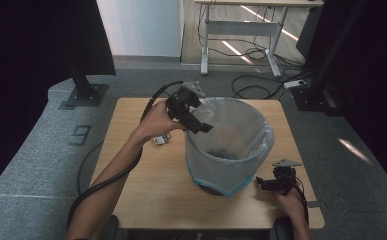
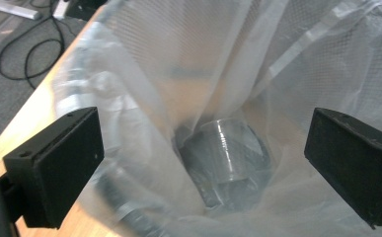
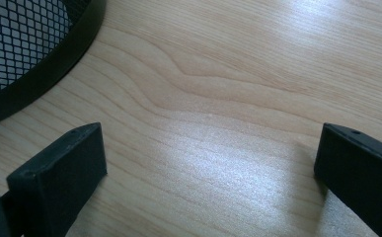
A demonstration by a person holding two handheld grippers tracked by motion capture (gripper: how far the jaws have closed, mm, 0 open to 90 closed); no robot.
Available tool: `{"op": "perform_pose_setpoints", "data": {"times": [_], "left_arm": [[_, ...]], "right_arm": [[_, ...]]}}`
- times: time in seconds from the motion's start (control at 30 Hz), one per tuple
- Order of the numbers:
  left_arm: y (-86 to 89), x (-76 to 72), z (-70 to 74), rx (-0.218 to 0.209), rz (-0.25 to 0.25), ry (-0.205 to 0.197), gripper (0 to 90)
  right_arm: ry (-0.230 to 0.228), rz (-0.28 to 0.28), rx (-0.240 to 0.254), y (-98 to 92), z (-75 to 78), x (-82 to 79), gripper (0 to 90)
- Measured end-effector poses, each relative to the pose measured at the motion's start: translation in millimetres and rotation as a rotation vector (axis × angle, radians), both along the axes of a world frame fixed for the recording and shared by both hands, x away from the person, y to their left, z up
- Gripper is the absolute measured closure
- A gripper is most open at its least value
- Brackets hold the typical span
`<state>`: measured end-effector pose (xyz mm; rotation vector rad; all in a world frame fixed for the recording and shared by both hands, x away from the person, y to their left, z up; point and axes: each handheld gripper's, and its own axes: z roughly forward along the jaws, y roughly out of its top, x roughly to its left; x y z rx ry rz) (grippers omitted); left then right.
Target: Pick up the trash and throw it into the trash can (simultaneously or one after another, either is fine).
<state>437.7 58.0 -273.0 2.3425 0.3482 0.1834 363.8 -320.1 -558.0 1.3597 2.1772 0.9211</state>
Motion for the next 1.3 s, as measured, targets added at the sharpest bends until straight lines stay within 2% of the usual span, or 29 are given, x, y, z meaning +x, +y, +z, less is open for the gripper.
{"op": "perform_pose_setpoints", "data": {"times": [0.3, 0.53, 0.87, 1.07, 1.2, 1.3], "left_arm": [[23.5, 11.3, 6.7, -0.005, 0.079, -0.033, 0.8], [45.1, 22.4, 8.3, -0.018, 0.148, -0.043, 0.8], [66.1, 35.8, -0.3, -0.035, 0.230, -0.064, 0.5], [71.7, 39.6, -6.9, -0.024, 0.272, -0.114, 0.0], [77.8, 44.4, -12.8, -0.040, 0.298, -0.121, 0.0], [83.3, 49.4, -19.4, -0.053, 0.318, -0.109, 0.0]], "right_arm": [[0.000, 0.000, 0.000, 0.0, 0.0, 0.0, 0.0], [0.000, 0.000, 0.000, 0.0, 0.0, 0.0, 0.0], [0.000, 0.000, 0.000, 0.0, 0.0, 0.0, 0.0], [0.000, 0.000, 0.000, 0.0, 0.0, 0.0, 0.0], [0.000, 0.000, 0.000, 0.0, 0.0, 0.0, 0.0], [0.000, 0.000, 0.000, 0.0, 0.0, 0.0, 0.0]]}}
